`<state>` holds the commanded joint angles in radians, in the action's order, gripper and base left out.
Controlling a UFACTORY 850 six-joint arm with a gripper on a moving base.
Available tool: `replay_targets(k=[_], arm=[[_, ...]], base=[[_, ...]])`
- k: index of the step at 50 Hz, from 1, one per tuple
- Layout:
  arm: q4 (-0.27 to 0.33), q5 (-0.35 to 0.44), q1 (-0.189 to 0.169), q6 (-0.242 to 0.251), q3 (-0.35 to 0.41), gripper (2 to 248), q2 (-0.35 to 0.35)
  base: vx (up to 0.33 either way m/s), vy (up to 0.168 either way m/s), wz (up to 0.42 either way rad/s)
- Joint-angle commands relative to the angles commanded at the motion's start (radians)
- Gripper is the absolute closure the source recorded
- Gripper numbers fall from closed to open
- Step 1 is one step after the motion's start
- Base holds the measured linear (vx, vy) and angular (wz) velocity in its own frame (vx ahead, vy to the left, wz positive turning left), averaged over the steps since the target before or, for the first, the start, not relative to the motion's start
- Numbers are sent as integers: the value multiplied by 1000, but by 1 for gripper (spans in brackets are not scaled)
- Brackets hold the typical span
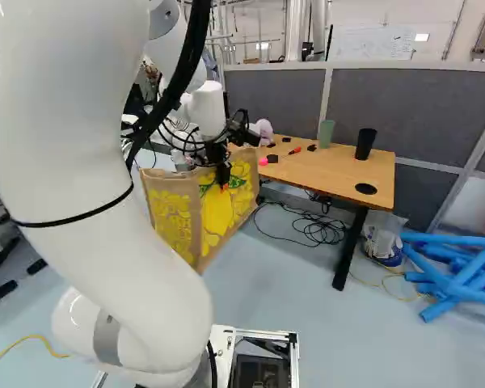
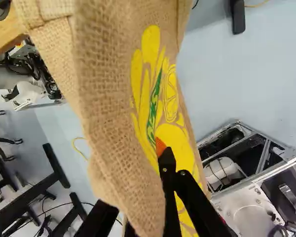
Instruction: Pick up the bag on the ground and place it on the table
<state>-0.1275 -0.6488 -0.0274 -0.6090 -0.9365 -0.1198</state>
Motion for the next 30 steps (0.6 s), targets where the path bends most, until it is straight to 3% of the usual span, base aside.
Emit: replay_targets(k=[30], arm=[[0, -266, -36, 0, -137, 218, -26]], base=[[0, 0, 0]])
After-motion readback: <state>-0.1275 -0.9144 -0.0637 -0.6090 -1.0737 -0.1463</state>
